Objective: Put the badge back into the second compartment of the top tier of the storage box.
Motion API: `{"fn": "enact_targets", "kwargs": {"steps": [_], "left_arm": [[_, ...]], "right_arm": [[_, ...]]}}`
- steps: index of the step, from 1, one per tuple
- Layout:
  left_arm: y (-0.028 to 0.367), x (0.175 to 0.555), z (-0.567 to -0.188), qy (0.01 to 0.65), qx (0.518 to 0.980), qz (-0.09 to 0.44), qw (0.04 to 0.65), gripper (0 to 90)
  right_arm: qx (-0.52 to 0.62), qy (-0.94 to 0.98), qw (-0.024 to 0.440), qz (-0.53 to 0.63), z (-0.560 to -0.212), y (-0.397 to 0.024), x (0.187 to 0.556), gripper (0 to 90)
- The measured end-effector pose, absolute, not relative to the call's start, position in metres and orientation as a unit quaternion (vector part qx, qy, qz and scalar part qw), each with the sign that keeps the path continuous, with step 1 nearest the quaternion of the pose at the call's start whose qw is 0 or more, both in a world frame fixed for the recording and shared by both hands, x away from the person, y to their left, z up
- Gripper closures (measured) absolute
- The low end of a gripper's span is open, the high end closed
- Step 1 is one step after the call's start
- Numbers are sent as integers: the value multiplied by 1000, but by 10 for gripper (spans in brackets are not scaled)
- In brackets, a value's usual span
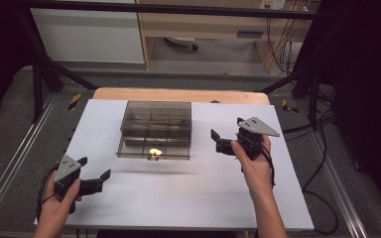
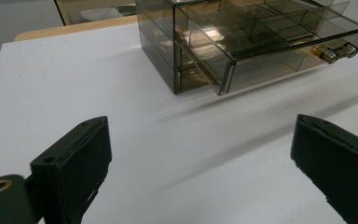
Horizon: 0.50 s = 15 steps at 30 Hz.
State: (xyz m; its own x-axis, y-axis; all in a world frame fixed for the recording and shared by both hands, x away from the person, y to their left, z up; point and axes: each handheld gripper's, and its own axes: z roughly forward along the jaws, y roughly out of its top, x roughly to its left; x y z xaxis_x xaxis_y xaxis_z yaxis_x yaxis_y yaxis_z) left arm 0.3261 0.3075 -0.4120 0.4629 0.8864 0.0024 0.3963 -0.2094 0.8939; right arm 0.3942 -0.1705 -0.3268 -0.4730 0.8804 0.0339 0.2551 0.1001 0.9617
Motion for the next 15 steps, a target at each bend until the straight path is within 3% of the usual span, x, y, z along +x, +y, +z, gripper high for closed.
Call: {"fn": "enact_targets", "kwargs": {"steps": [15], "left_arm": [[308,324,-410,441,727,265,455,47]], "right_arm": [[438,666,307,520,-322,-199,392,34]]}}
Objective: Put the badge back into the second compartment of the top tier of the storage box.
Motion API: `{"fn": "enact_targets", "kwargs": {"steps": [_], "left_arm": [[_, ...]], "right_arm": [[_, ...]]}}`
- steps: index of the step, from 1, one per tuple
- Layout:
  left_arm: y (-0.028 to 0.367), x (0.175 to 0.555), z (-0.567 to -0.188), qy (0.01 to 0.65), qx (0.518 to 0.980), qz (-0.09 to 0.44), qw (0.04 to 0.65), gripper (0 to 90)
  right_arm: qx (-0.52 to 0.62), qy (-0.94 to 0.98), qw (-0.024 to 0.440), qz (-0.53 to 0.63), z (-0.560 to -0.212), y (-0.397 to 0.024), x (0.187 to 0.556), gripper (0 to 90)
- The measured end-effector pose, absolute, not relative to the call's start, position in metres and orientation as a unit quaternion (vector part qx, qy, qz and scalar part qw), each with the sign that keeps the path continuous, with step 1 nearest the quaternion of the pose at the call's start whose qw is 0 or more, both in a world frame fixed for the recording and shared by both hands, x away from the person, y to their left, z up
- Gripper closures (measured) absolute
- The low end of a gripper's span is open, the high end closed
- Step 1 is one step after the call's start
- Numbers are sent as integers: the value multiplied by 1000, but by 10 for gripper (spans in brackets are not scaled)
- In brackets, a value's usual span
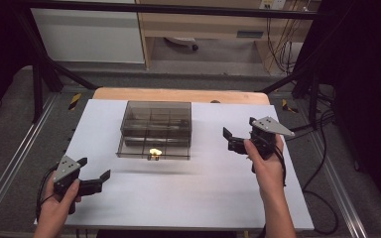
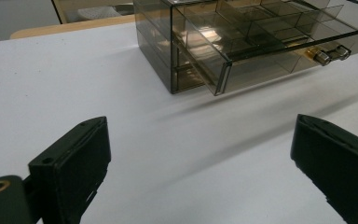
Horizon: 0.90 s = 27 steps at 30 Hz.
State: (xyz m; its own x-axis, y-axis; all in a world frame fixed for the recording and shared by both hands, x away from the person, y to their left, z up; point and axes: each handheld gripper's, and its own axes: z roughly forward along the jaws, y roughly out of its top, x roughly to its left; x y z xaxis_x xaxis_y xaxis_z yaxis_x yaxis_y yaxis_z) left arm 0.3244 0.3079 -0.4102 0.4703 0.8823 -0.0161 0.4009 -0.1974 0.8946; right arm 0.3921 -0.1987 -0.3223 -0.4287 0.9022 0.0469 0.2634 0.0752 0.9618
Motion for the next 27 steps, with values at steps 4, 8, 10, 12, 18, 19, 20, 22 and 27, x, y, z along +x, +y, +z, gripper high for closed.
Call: {"fn": "enact_targets", "kwargs": {"steps": [4,8,10,12,18,19,20,22,27], "left_arm": [[306,325,-410,438,730,260,456,46],[304,325,-410,436,735,255,453,48],[303,324,-409,432,737,251,455,48],[303,323,-408,430,739,249,455,48],[302,323,-406,423,744,243,457,49],[302,323,-406,418,747,240,457,49],[301,322,-406,416,749,239,457,49],[300,319,-405,413,749,240,459,49],[298,318,-403,410,747,233,468,50]], "right_arm": [[441,663,309,520,-321,-204,392,34],[445,661,306,521,-322,-210,391,33],[447,661,307,518,-323,-213,393,33],[452,660,307,516,-326,-216,392,33],[462,657,299,516,-332,-223,392,31],[463,658,300,513,-333,-224,392,31],[465,658,299,512,-334,-225,393,30],[469,655,299,512,-336,-227,392,29],[475,657,297,504,-346,-229,384,29]]}}
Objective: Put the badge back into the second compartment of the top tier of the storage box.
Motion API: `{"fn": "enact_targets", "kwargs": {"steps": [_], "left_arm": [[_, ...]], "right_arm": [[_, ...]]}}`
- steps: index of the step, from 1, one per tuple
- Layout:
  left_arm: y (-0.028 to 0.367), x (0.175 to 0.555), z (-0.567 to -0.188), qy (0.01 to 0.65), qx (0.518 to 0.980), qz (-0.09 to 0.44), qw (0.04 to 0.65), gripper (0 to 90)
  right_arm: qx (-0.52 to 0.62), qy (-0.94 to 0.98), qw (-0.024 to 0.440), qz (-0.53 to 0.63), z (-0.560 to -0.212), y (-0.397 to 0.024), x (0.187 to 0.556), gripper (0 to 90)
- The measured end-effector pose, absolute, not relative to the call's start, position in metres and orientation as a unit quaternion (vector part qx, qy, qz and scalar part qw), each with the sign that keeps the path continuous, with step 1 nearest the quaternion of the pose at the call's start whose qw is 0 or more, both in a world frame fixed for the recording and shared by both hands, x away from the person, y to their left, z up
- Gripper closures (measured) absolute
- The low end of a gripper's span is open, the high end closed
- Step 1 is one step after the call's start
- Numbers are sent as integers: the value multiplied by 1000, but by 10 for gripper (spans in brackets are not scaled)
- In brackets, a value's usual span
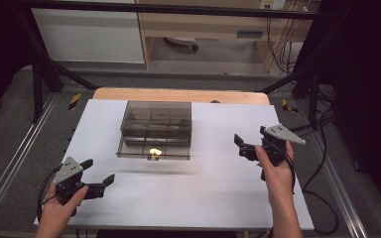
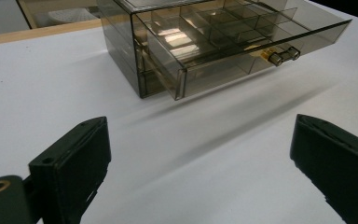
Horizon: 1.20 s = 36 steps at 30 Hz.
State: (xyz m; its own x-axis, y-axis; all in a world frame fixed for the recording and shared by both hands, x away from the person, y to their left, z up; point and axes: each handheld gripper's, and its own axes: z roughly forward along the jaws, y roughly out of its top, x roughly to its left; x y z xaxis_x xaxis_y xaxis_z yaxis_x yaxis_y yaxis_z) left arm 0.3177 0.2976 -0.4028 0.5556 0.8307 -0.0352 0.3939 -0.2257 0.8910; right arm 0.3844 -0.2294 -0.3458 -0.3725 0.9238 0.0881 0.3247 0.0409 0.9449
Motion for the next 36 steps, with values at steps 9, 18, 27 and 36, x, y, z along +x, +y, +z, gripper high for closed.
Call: {"fn": "enact_targets", "kwargs": {"steps": [9,18,27,36], "left_arm": [[292,314,-399,400,746,237,476,60],[288,308,-393,386,745,240,489,71],[282,304,-383,373,741,251,499,92],[265,298,-377,359,754,228,500,123]], "right_arm": [[480,664,284,498,-369,-229,373,29],[477,689,263,479,-389,-227,361,30],[467,715,225,469,-416,-228,343,33],[457,738,202,454,-434,-218,343,34]]}}
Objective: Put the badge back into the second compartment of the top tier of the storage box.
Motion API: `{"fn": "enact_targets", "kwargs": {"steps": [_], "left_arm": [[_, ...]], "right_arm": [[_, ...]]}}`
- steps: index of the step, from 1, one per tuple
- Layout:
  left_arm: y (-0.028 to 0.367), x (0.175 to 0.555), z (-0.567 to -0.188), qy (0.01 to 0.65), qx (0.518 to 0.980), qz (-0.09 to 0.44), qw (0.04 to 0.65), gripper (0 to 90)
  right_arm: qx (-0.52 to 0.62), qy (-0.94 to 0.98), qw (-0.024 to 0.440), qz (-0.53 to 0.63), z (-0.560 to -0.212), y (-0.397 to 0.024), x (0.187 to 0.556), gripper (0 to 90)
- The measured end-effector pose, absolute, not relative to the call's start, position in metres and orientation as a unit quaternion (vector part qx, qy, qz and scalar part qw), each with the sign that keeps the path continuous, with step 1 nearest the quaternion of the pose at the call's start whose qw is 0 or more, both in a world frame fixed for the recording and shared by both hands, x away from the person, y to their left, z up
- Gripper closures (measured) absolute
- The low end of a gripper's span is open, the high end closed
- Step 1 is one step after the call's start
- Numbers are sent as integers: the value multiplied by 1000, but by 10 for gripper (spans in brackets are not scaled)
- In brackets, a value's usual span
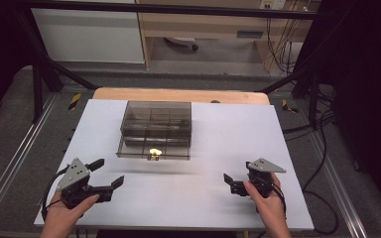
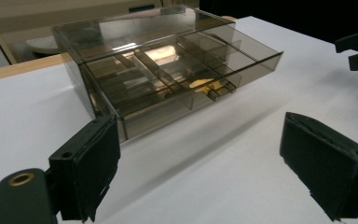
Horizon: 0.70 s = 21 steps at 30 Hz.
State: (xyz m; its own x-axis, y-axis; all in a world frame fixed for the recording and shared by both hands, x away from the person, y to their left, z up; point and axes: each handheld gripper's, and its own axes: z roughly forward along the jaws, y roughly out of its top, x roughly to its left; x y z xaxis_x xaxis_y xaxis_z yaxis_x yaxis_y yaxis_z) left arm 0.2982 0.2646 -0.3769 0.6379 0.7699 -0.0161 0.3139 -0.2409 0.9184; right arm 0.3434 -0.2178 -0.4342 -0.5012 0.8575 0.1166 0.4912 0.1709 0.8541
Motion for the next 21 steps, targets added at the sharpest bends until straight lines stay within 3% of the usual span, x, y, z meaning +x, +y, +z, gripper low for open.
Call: {"fn": "enact_targets", "kwargs": {"steps": [6,19,21], "left_arm": [[250,290,-376,350,761,223,499,221],[234,300,-384,352,764,211,498,624],[233,304,-386,357,761,196,505,720]], "right_arm": [[449,751,202,440,-438,-213,344,34],[438,758,199,439,-439,-206,343,32],[443,756,197,440,-439,-207,342,32]]}}
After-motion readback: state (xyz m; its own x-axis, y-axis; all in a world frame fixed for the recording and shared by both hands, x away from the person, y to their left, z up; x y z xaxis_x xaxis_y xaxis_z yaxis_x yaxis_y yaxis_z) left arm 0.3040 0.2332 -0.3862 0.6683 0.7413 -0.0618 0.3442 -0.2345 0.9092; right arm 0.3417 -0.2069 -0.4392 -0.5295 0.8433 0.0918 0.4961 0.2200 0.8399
